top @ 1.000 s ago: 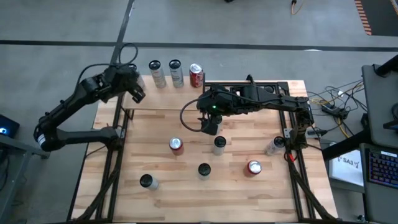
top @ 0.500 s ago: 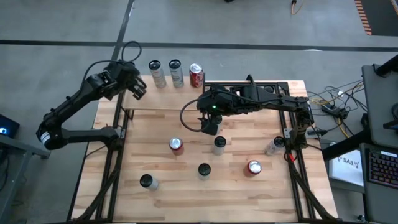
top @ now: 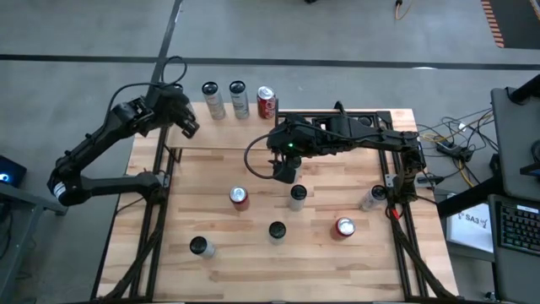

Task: Place canned beverage on shelf
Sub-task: Put the bottom left white pink soda can on the shelf

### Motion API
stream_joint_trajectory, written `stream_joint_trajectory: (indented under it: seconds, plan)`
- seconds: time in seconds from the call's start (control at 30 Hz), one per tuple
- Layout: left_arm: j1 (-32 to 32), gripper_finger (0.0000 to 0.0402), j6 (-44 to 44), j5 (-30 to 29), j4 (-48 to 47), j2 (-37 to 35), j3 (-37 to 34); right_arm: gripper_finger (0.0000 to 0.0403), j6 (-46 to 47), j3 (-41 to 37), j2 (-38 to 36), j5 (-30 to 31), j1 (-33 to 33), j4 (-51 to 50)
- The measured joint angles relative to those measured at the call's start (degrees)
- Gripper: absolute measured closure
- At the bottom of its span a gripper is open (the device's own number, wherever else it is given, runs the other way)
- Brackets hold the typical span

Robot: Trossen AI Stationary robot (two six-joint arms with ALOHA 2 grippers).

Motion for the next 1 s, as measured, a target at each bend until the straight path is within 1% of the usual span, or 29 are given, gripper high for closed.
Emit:
stream_joint_trajectory:
  seconds: [0.07,0.2,0.23,0.3,0.43,0.53,0.67,0.73,0.8,0.9,0.97,1.0]
  plan:
    - [-0.1,0.0402,-0.9,2.9,0.7,-1.5,-0.5,0.0076,0.0,0.0,0.0,0.0,0.0,0.0]
    - [-0.7,0.0402,-1.7,3.7,1.3,-5.1,-1.6,0.0076,0.1,0.0,0.0,0.0,0.0,0.0]
    - [-0.7,0.0402,-1.7,4.7,1.3,-6.2,-2.0,0.0076,0.2,0.0,0.0,0.0,0.0,0.0]
    - [-0.7,0.0402,-1.8,8.7,3.0,-8.3,-3.3,0.0076,0.5,0.0,0.0,0.0,0.0,0.0]
    - [-0.8,0.0402,-2.6,18.8,9.6,-12.3,-7.8,0.0076,0.5,0.0,0.0,0.0,0.0,0.0]
    - [-0.9,0.0402,-4.5,23.0,13.9,-14.7,-11.8,0.0076,0.6,0.0,0.1,0.0,0.0,0.1]
    - [-1.3,0.0402,-7.8,22.5,17.5,-18.1,-16.7,0.0076,2.3,0.0,0.7,0.0,0.0,0.1]
    - [-1.3,0.0402,-9.1,19.9,17.5,-19.7,-18.1,0.0076,3.0,-0.3,1.0,0.0,0.2,0.1]
    - [-1.3,0.0402,-9.6,15.0,16.9,-20.9,-18.5,0.0076,3.4,-0.7,1.1,0.0,0.6,0.0]
    - [-1.3,0.0402,-9.0,5.9,15.1,-22.0,-18.7,0.0076,3.5,-1.1,1.2,0.0,1.0,0.1]
    - [-1.3,0.0402,-7.1,1.4,15.2,-22.2,-18.8,0.0076,3.5,-1.3,1.2,0.0,1.1,0.5]
    - [-1.3,0.0402,-6.0,0.2,15.2,-22.2,-18.9,0.0076,3.8,-1.4,1.2,0.0,1.2,0.7]
